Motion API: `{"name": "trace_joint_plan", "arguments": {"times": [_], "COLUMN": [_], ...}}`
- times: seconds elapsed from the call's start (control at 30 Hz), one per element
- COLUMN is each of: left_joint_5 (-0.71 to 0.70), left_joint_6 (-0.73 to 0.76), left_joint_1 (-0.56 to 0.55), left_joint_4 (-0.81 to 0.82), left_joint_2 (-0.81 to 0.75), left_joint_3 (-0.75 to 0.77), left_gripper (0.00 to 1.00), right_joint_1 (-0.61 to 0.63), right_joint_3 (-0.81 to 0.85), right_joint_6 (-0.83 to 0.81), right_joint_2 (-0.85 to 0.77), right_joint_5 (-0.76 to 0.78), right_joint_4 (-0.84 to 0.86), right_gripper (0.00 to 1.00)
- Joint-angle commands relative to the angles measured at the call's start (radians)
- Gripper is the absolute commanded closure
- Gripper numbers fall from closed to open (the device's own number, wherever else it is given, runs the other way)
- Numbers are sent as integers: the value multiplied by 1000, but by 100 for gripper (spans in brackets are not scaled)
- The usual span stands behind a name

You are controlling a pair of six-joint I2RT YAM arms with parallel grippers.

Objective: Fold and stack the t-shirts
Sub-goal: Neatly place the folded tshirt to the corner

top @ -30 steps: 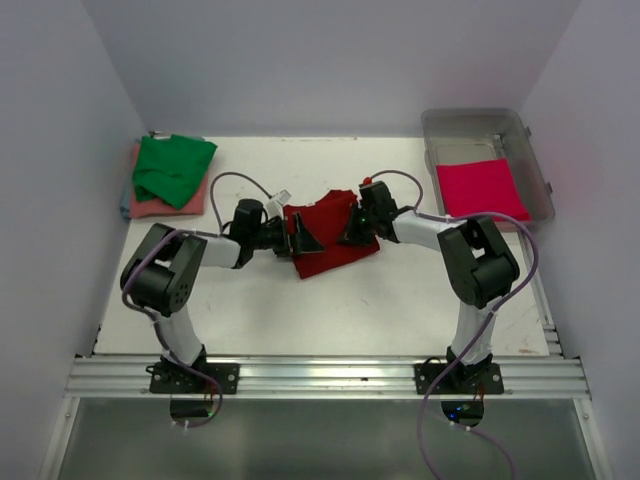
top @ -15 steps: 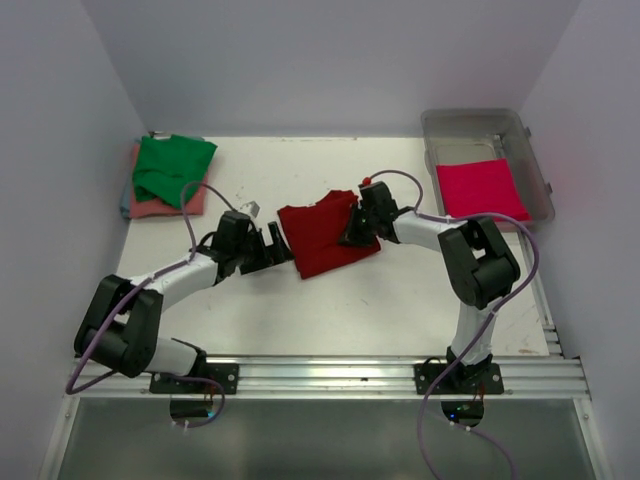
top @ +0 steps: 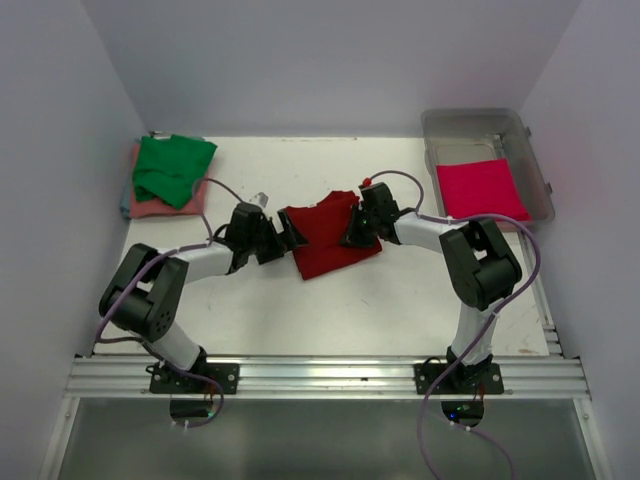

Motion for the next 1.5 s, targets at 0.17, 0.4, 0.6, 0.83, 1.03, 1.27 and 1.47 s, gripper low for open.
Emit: {"name": "trace_joint_plan", "arguments": {"times": [0.17,0.4,0.6,0.83,1.03,1.27,1.47], "left_joint_5": [-33,-5,102,174,196,141,61], "left_joint_6": [-59,-126,-209,-240,-229,-177,-134], "left_joint_1": [-91,-114,-151,-162,-160,-134,-56], "left_joint_4": [-120,-32,217,376,475,496,372], "left_joint_2": [278,370,465,506,469,263,-15], "left_joint_3": [196,217,207,210,179,96,67], "left_gripper": [0,0,25,79,100,100,100], "right_joint_1": [-4,-3,-3,-3,-3,-3,-4], "right_joint_3": [-10,1,13,13,7,-53,-48], "right_joint_6": [-40,-43,-41,-49,-56,-90,-145], "right_joint_2": [0,35,83,104,92,-133,-365], "right_joint_5": [38,26,16,18,4,-146,-111], "right_joint_4": [-41,-27,-19,-15,-10,36,-113], "right_gripper": [100,100,100,100,100,89,64]}}
